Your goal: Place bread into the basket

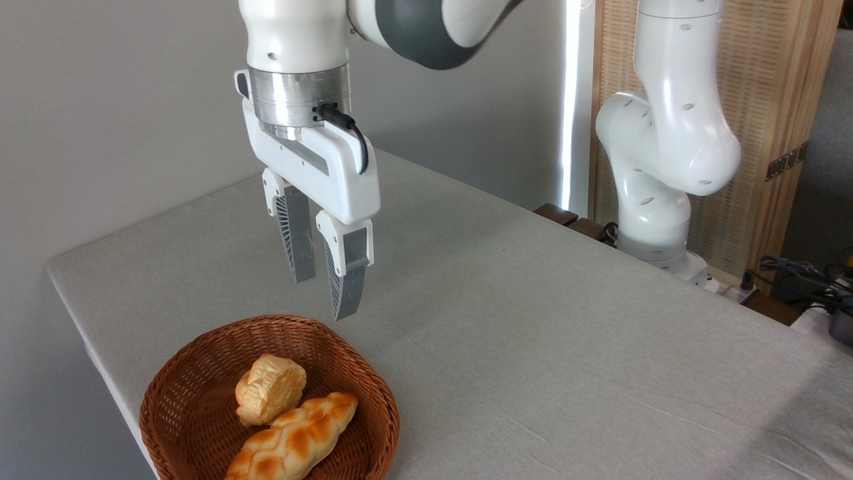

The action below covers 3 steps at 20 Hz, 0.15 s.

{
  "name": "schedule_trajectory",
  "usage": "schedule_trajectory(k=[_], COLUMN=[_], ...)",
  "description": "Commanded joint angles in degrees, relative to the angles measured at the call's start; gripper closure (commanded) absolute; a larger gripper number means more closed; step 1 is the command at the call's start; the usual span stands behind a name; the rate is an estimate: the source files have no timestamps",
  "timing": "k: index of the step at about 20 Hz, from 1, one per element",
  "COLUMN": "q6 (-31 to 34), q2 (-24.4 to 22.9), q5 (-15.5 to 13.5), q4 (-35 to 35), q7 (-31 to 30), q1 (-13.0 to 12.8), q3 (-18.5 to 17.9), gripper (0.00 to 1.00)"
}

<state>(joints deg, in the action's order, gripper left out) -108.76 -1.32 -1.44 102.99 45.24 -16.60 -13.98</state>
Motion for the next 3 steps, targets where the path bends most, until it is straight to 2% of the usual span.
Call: schedule_trajectory(k=[1,3], q6=[3.64,3.64], q2=[0.17,0.17], q5=[3.29,3.11], q4=[-0.86,-0.86], q7=[-4.45,-5.16], q1=[-0.19,-0.19], q3=[2.46,2.55], gripper=[0.00,0.00])
